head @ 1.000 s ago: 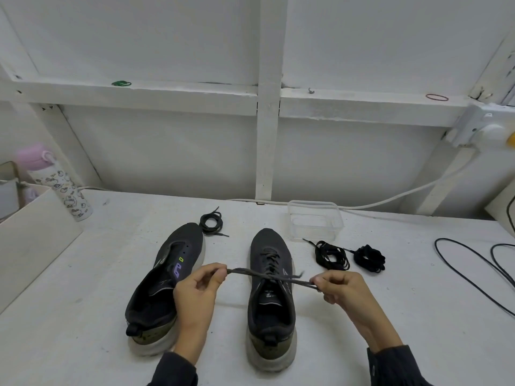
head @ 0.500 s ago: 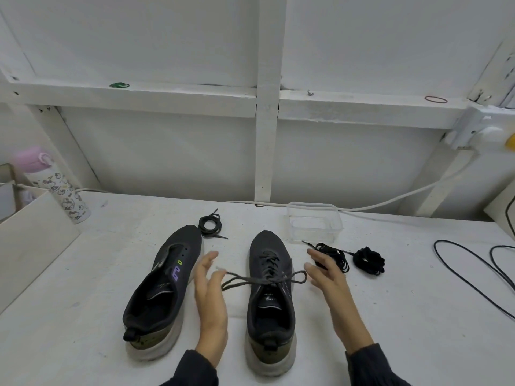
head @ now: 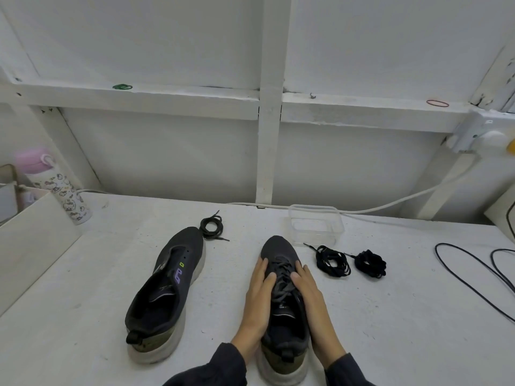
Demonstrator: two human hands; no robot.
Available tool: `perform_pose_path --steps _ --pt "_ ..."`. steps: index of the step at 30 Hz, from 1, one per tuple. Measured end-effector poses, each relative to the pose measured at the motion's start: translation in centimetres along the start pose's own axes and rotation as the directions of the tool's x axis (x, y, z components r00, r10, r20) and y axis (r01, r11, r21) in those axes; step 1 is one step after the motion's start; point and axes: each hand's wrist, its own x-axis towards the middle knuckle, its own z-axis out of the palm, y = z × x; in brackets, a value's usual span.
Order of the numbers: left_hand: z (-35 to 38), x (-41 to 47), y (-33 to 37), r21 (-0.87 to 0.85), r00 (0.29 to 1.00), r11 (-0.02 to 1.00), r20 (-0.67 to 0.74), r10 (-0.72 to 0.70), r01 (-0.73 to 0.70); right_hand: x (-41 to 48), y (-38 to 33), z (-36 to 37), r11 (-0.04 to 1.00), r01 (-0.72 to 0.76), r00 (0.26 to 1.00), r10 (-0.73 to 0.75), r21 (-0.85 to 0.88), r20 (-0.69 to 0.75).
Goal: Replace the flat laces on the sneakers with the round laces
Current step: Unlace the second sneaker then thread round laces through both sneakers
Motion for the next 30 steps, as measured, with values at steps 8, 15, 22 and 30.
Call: perform_pose_path --steps 8,15,22,30 --pt "-2.1 -2.2 3.6 0.014 1.000 1.000 0.015 0.025 -0.025 -1.1 -3.4 0.7 0.990 0.028 0.998 -0.035 -0.139 -0.053" --pt "-11.7 -3.4 8.4 0.135 0.901 0.915 -0.170 0.399 -0.380 -4.3 -7.3 7.0 0.965 0.258 0.955 -0.262 -0.044 -0.137" --pt "-21.4 0.7 6.1 0.221 0.981 0.974 -0.172 0.086 -0.047 -1.9 -3.1 17.1 0.998 0.046 0.984 -0.038 -0.038 0.173" --pt "-21.8 1.9 2.6 0.122 0.997 0.990 -0.041 -0.070 0.075 0.8 2.3 21.8 0.998 -0.048 0.987 0.054 -0.049 0.148"
